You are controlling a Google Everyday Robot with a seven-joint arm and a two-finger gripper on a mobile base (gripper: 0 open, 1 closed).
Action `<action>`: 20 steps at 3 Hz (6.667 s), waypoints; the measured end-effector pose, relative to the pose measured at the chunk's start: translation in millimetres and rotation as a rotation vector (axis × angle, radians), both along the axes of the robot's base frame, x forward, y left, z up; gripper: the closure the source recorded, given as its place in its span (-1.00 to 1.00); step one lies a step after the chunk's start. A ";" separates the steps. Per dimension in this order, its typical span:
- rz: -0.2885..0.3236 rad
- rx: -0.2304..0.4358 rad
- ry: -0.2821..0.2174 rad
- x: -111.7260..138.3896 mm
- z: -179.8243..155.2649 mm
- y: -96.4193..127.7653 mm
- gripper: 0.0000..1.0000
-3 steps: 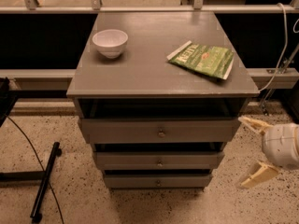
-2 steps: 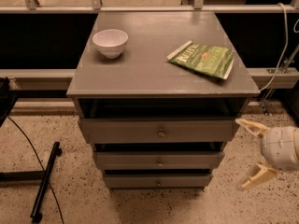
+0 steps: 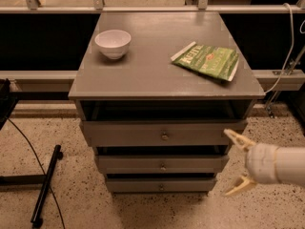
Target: Open middle drawer
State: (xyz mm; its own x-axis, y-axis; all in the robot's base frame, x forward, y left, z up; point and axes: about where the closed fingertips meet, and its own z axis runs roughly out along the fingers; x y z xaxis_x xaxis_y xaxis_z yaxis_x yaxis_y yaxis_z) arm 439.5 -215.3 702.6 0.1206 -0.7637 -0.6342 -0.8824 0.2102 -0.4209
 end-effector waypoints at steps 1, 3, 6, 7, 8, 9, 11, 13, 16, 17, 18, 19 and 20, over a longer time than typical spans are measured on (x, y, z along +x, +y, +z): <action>0.029 0.000 -0.053 14.0 -58.6 6.1 -1.00; 0.051 0.051 -0.032 23.5 -102.8 8.9 -1.00; 0.239 -0.076 0.031 33.6 -178.2 4.3 -1.00; 0.231 -0.130 0.066 40.5 -207.2 -2.1 -1.00; 0.210 -0.164 0.092 54.6 -230.7 -4.6 -1.00; 0.195 -0.197 0.102 72.7 -247.6 -5.8 -1.00; 0.176 -0.271 0.095 114.1 -267.0 -6.2 -1.00; 0.127 -0.345 0.116 137.0 -284.4 -15.9 -1.00; 0.133 -0.350 0.170 112.3 -279.9 -5.3 -0.64; 0.175 -0.328 0.205 82.6 -273.6 -0.2 -0.62; 0.206 -0.305 0.238 59.7 -268.8 1.5 -0.62; 0.218 -0.285 0.229 52.7 -258.6 5.8 -0.82; 0.219 -0.280 0.182 67.0 -252.0 13.8 -1.00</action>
Offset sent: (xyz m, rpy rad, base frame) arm 0.0310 0.0068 -0.1414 0.1005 -0.0087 0.0889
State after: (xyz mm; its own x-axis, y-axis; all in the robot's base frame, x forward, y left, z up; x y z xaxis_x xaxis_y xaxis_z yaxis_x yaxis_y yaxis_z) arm 506.5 -201.4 450.6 0.2045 -0.8790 -0.4307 -0.9590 -0.0917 -0.2682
